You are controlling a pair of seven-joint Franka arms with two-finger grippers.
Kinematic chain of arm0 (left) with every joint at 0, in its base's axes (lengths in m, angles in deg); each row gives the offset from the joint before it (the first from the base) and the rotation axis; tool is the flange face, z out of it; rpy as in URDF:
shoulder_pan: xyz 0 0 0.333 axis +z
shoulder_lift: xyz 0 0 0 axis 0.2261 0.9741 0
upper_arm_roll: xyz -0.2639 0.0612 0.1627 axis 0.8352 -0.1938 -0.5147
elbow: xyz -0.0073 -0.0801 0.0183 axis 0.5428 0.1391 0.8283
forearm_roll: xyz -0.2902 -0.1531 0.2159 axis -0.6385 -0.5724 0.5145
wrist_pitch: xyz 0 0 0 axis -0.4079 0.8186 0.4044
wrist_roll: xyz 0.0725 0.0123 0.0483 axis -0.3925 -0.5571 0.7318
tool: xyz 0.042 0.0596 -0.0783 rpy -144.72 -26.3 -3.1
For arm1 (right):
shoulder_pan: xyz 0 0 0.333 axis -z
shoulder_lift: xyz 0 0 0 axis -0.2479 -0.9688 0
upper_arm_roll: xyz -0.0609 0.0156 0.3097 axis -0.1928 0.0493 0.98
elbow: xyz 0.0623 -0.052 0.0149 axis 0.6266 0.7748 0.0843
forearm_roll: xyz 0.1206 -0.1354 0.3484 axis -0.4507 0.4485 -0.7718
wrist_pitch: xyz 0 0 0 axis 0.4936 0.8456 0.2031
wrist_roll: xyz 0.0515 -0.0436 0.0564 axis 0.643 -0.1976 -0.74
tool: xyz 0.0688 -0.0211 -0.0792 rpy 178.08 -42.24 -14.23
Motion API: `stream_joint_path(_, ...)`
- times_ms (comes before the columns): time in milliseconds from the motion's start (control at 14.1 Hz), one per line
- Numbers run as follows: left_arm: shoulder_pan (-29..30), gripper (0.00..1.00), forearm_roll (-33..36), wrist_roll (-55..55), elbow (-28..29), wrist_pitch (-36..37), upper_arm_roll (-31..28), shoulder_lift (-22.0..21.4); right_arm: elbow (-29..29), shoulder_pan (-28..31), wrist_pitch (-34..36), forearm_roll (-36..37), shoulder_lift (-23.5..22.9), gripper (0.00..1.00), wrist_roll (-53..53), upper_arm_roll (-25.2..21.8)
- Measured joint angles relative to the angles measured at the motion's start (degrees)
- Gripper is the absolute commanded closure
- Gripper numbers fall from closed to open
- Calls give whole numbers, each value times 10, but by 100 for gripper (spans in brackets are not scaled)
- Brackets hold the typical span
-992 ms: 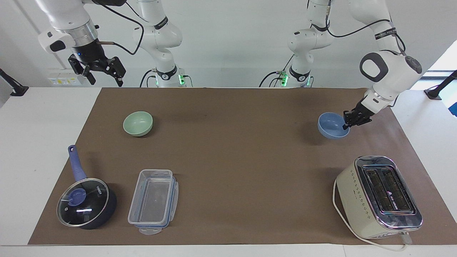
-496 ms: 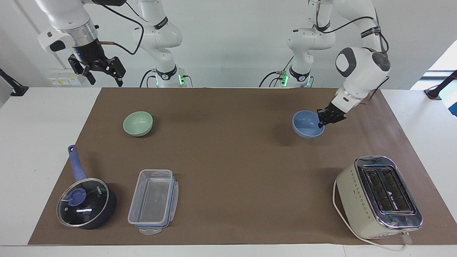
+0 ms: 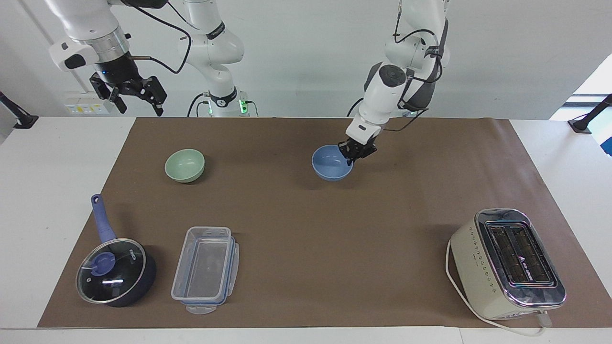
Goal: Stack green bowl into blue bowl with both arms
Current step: 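Slide the blue bowl toward the table center with the left gripper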
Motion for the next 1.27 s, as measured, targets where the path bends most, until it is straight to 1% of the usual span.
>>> stream_joint_path(212,-15,100,0,6,-1,-12,0,20,1,0,0,0,0,0,0,0)
stream_joint_path(779,-16,100,0,5,-2,-15,-2,42,17,0,0,0,8,0,0,0)
stream_joint_path(850,-16,99,0,5,-2,-15,-2,43,19,1,-5,0,8,0,-2,0)
stream_joint_path(921,-16,84,0,5,-2,-15,-2,43,22,1,-14,0,8,0,-5,-1)
stream_joint_path(992,-16,62,0,5,-1,-14,-2,44,27,1,-21,0,8,0,-6,-1)
stream_joint_path(1062,-17,23,0,5,0,-14,-2,45,33,1,-25,0,8,0,-7,0)
stream_joint_path(1133,-17,0,0,4,1,-14,-2,45,40,1,-31,0,8,0,-8,0)
stream_joint_path(1275,-18,0,0,-8,1,-10,-2,45,61,-2,-47,0,8,0,-9,0)
